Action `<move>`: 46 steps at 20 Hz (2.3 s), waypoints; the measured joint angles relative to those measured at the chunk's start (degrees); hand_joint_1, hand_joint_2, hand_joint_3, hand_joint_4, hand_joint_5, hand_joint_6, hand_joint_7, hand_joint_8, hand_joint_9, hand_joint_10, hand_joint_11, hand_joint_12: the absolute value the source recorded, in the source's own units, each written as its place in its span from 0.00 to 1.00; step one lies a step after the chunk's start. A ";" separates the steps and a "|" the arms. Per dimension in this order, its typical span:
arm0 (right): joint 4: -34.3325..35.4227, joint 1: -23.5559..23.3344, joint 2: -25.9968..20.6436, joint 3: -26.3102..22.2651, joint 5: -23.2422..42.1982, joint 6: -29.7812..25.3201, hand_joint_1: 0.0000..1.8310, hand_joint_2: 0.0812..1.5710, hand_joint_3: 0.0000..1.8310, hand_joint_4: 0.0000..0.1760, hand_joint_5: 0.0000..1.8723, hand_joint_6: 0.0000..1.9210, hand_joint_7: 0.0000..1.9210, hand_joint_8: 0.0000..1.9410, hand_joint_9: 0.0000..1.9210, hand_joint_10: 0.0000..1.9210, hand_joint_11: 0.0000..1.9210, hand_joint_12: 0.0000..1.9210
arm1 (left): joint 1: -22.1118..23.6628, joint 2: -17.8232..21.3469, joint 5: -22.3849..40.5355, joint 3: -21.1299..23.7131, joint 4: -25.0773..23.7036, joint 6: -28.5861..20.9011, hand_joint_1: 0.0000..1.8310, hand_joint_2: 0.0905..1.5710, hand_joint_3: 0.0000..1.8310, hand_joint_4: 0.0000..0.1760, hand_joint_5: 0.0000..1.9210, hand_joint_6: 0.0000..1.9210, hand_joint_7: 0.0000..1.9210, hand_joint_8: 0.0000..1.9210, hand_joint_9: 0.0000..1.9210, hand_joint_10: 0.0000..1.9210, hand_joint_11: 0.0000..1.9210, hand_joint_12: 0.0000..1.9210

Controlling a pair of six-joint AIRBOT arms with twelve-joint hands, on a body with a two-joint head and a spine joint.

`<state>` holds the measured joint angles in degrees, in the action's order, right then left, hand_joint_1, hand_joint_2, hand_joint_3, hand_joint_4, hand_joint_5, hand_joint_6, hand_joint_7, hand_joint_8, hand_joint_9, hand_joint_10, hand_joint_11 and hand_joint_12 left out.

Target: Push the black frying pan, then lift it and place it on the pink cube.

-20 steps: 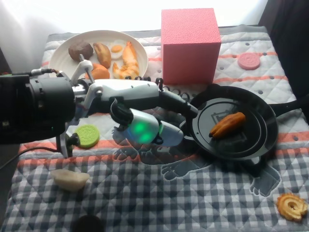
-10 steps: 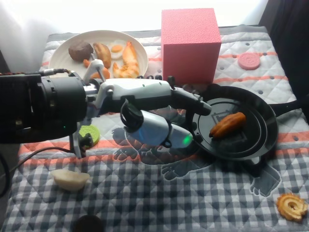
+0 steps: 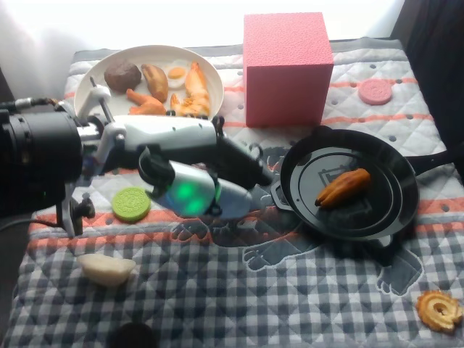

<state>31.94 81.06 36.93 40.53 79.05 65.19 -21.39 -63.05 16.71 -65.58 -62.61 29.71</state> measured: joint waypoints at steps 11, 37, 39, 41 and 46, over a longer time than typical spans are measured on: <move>0.17 0.00 0.50 0.00 -0.07 -0.44 0.20 0.81 0.00 0.11 0.00 0.00 0.00 0.00 0.00 0.00 0.00 0.31 | -0.87 -2.23 0.96 -0.20 -8.79 -7.04 0.18 0.86 0.00 0.00 0.19 0.22 0.25 0.01 0.10 0.37 0.00 0.73; 0.52 0.35 0.70 0.11 0.33 -0.46 0.18 0.81 0.00 0.04 0.00 0.00 0.00 0.00 0.00 0.00 0.00 0.33 | 2.54 -10.67 2.23 -4.63 -10.54 -7.06 0.17 0.82 0.00 0.00 0.11 0.00 0.23 0.00 0.09 0.45 0.00 0.73; 0.37 0.35 0.70 0.11 0.37 -0.50 0.18 0.81 0.00 0.03 0.00 0.00 0.00 0.00 0.00 0.00 0.00 0.33 | 2.73 -11.54 2.38 -4.90 -10.95 -7.08 0.16 0.82 0.00 0.00 0.13 0.00 0.22 0.01 0.04 0.59 0.00 0.84; 0.24 0.35 0.70 0.11 0.37 -0.50 0.19 0.81 0.00 0.04 0.00 0.00 0.00 0.00 0.00 0.00 0.00 0.34 | 2.78 -12.07 2.34 -5.11 -11.74 -7.08 0.16 0.81 0.00 0.00 0.18 0.02 0.22 0.01 0.02 0.64 0.00 0.87; 0.28 0.35 0.70 0.13 0.37 -0.55 0.20 0.81 0.00 0.00 0.00 0.00 0.00 0.00 0.00 0.00 0.00 0.36 | 3.80 -13.29 2.14 -6.14 -11.58 -7.10 0.24 0.76 0.00 0.11 0.28 0.04 0.27 0.03 0.08 0.56 0.00 0.85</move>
<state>32.23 81.41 37.63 40.66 79.42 64.64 -17.58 -76.34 18.85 -71.72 -74.19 22.61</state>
